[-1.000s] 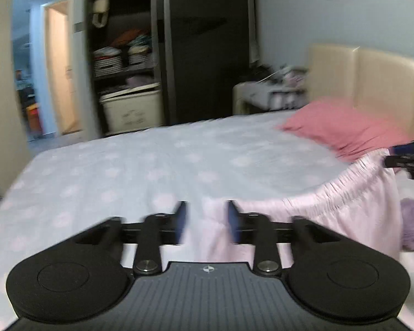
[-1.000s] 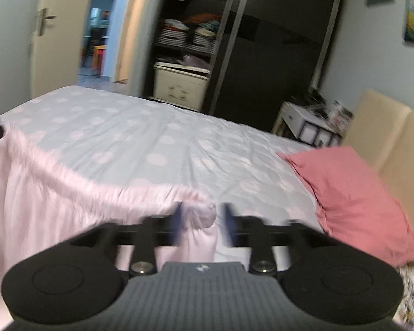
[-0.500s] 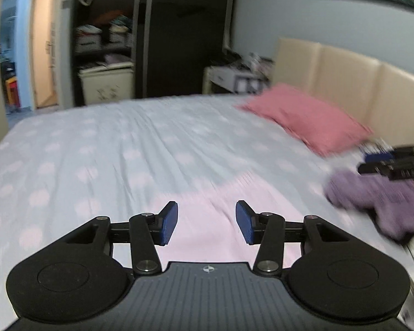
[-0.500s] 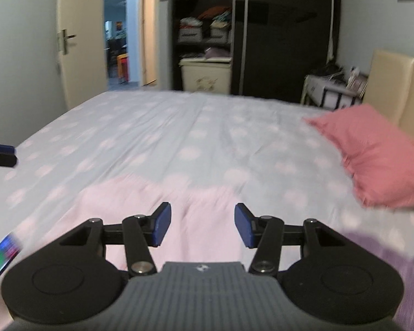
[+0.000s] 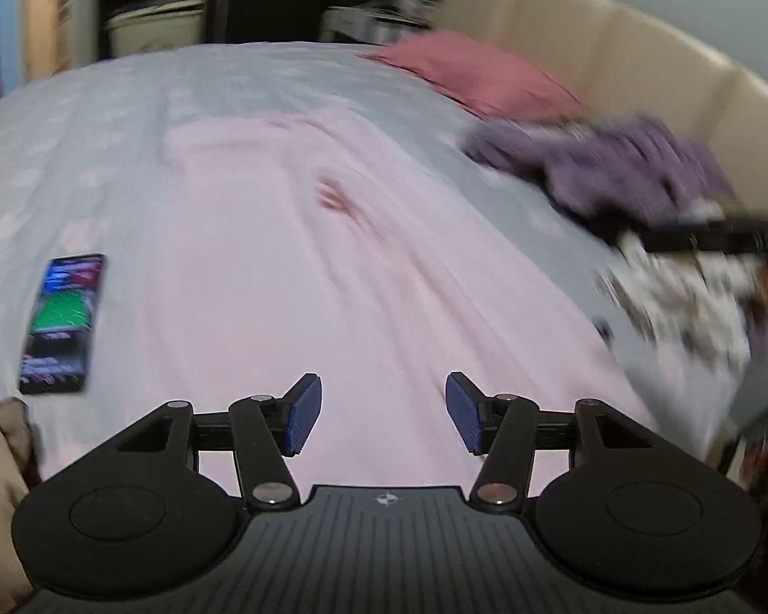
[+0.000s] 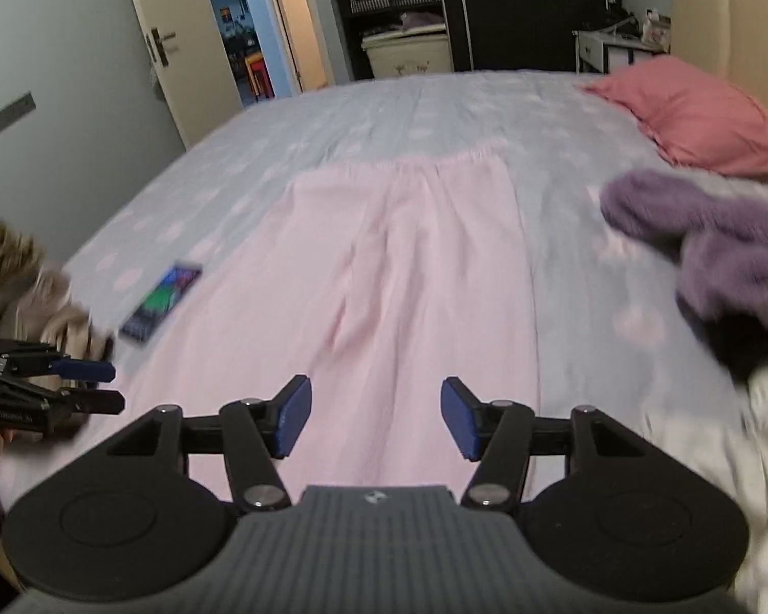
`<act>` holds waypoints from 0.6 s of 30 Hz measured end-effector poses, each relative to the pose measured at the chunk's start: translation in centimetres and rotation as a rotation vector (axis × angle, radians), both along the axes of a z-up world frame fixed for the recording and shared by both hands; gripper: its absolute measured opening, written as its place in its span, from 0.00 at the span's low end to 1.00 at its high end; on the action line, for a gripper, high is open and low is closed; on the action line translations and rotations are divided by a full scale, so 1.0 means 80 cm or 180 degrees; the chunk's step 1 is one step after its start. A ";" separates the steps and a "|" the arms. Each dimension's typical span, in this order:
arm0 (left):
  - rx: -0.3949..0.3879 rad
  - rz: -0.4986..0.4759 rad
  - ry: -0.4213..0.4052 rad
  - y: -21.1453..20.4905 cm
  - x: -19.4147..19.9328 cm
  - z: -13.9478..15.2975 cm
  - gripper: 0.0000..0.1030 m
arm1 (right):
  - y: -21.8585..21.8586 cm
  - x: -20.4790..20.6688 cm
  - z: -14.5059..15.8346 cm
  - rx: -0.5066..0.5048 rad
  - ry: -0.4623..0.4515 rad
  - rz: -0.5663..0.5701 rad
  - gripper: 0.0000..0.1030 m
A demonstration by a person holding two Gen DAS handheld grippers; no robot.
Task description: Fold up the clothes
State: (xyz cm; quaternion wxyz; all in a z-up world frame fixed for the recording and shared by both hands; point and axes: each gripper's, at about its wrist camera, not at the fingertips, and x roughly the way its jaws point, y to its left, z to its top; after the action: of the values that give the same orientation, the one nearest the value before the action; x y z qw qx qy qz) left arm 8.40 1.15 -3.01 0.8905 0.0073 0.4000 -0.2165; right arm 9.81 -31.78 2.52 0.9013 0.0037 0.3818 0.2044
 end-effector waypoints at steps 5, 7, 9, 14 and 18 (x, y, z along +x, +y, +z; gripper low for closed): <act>0.0247 -0.0488 -0.0055 -0.066 -0.064 -0.035 0.51 | -0.033 -0.047 -0.024 0.0009 0.0194 -0.0236 0.58; 0.0260 -0.0581 -0.0060 -0.088 -0.085 -0.046 0.51 | -0.045 -0.056 -0.033 0.0077 0.0245 -0.0344 0.58; 0.0253 -0.0686 -0.0093 -0.110 -0.108 -0.055 0.51 | -0.055 -0.063 -0.043 0.0125 0.0290 -0.0446 0.58; 0.0270 -0.1005 -0.0173 -0.161 -0.153 -0.078 0.55 | -0.067 -0.072 -0.059 0.0165 0.0384 -0.0529 0.58; 0.0348 -0.1085 -0.0157 -0.187 -0.168 -0.097 0.55 | -0.068 -0.075 -0.071 0.0154 0.0442 -0.0491 0.58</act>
State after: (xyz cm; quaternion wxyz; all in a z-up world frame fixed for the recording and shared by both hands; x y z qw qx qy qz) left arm -5.02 -13.78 -10.78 0.8487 0.1287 0.3822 -0.3421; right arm 3.83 -37.20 -3.19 0.8854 0.0690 0.4369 0.1429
